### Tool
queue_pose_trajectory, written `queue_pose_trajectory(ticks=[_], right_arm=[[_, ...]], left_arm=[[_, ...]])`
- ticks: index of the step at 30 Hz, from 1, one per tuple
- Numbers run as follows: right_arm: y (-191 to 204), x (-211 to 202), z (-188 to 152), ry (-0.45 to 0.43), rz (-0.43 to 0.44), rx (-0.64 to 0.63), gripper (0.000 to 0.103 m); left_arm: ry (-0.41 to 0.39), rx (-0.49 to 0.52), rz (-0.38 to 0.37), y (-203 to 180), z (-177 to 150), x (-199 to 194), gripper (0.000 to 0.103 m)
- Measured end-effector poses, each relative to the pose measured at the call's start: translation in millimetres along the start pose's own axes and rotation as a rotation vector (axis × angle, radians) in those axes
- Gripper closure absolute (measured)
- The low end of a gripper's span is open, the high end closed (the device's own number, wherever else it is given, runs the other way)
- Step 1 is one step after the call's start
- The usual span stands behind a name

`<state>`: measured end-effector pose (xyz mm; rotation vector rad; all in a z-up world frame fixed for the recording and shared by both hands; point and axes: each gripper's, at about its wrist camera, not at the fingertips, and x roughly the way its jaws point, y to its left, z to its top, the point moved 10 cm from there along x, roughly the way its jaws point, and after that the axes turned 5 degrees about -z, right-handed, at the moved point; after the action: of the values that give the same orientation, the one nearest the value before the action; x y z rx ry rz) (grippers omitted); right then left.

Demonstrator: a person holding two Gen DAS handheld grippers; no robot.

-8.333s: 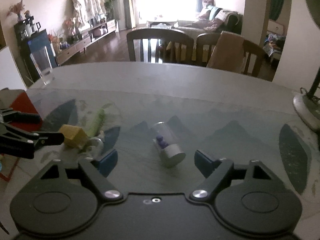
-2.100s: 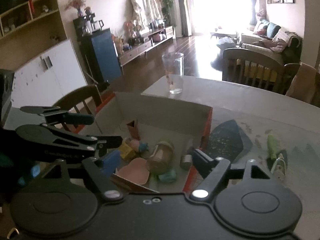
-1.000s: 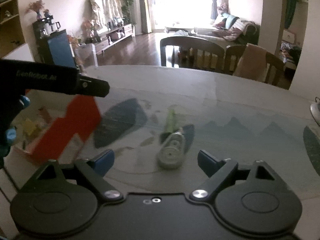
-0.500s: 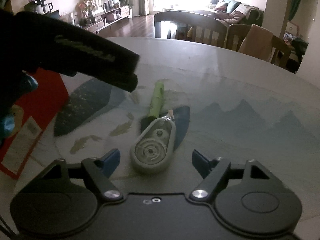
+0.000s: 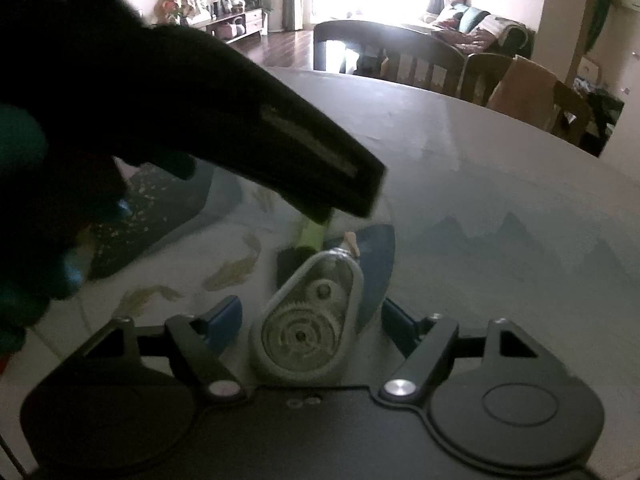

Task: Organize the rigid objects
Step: 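Grasp the green marker with the left tool while the right tool grasps the white tape dispenser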

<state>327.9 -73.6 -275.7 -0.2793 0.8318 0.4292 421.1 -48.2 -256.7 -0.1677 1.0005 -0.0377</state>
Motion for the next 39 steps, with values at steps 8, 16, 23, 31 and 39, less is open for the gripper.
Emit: queue_pose_trajectory(ticks=[8, 16, 23, 31, 39], right_arm=[[-5.8, -6.1, -2.5, -0.005, 0.011, -0.007, 0.044], [-31.5, -15.0, -8.4, -0.017, -0.006, 0.027, 0.052], [-49.0, -19.2, -15.1, -0.021, -0.031, 0.056, 0.052], [-50.6, -18.8, -16.6, -0.015, -0.04, 0.058, 0.052], [-53.3, -31.6, -24.3, 0.022, -0.008, 0.129, 0.052]], left_arm=[[0.007, 0.004, -0.02, -8.2, 1.8, 17.5, 0.001], [-0.009, 0.024, -0.001, -13.0, 0.7, 24.2, 0.016], [-0.028, 0.092, 0.023, -23.5, -0.1, 26.2, 0.041], [-0.025, 0.151, 0.004, -39.7, -0.5, 24.2, 0.084], [-0.025, 0.152, -0.007, -41.2, -16.9, 8.3, 0.087]])
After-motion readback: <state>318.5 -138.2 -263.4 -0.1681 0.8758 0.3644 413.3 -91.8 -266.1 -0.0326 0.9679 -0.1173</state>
